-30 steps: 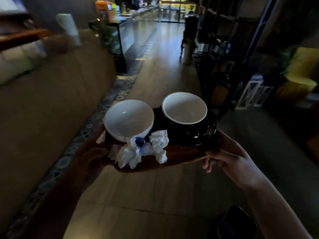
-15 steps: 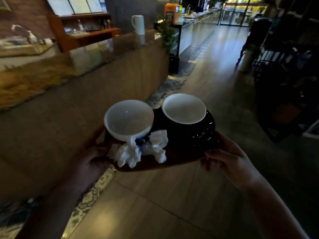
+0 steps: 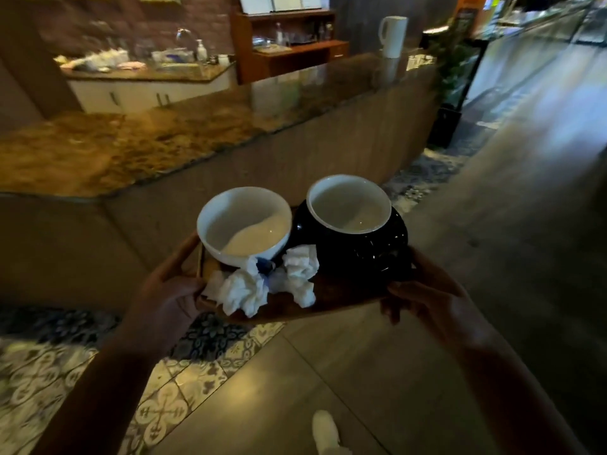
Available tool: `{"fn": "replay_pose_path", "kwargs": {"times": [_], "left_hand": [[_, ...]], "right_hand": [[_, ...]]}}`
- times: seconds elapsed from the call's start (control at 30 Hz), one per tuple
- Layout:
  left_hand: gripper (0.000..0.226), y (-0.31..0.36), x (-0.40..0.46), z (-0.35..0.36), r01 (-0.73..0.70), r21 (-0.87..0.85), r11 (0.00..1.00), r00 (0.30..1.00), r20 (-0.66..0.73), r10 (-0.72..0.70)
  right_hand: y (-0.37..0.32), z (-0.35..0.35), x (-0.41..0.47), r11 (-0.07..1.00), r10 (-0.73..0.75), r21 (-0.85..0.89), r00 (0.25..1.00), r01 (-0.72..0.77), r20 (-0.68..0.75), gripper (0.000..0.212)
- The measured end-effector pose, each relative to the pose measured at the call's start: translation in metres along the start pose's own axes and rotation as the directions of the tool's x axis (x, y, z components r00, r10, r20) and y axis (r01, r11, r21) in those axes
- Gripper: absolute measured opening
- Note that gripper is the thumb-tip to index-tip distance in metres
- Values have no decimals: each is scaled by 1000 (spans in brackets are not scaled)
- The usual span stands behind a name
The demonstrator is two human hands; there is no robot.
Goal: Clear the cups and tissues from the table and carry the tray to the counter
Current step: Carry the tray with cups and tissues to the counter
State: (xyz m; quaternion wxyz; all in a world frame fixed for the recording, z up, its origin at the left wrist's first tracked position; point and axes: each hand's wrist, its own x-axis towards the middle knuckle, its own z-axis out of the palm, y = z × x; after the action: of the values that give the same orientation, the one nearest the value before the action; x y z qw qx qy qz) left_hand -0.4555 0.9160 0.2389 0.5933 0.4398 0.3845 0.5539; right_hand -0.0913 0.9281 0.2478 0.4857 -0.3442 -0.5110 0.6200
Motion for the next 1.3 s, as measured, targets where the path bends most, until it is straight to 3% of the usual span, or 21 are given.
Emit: {"fn": "replay_pose_path", "kwargs": {"times": [0.17, 0.3, 0.53, 0.63, 0.7, 0.77, 0.9, 1.3], "left_hand": [[71, 10, 36, -42, 7, -96, 995, 994, -110, -18], [77, 16, 71, -63, -8, -33, 999, 979, -205, 1], [73, 35, 119, -91, -85, 4, 996, 934, -347, 81], [79, 36, 129, -112, -84, -2, 996, 908, -412, 76], [81, 37, 135, -130, -88, -16, 996, 897, -435, 73], [79, 40, 141, -149, -95, -22, 995, 902, -426, 77], [105, 55, 148, -195, -67, -41, 997, 920, -390, 45], [88, 128, 194, -377, -15, -14, 1000, 941, -338, 10]], "right_hand": [[8, 10, 89, 998, 48, -41, 997, -45, 68, 75], [13, 10, 162, 993, 43, -116, 993, -30, 110, 45], [6, 26, 275, 978, 191, -147, 918, -148, 348, 68], [11, 39, 307, 974, 207, -159, 910, -160, 359, 51], [16, 50, 326, 974, 214, -152, 900, -167, 380, 53], [20, 66, 343, 970, 233, -160, 889, -183, 394, 56], [32, 104, 375, 965, 253, -164, 881, -202, 400, 57], [79, 244, 452, 976, 212, -118, 920, -182, 330, 59]]}}
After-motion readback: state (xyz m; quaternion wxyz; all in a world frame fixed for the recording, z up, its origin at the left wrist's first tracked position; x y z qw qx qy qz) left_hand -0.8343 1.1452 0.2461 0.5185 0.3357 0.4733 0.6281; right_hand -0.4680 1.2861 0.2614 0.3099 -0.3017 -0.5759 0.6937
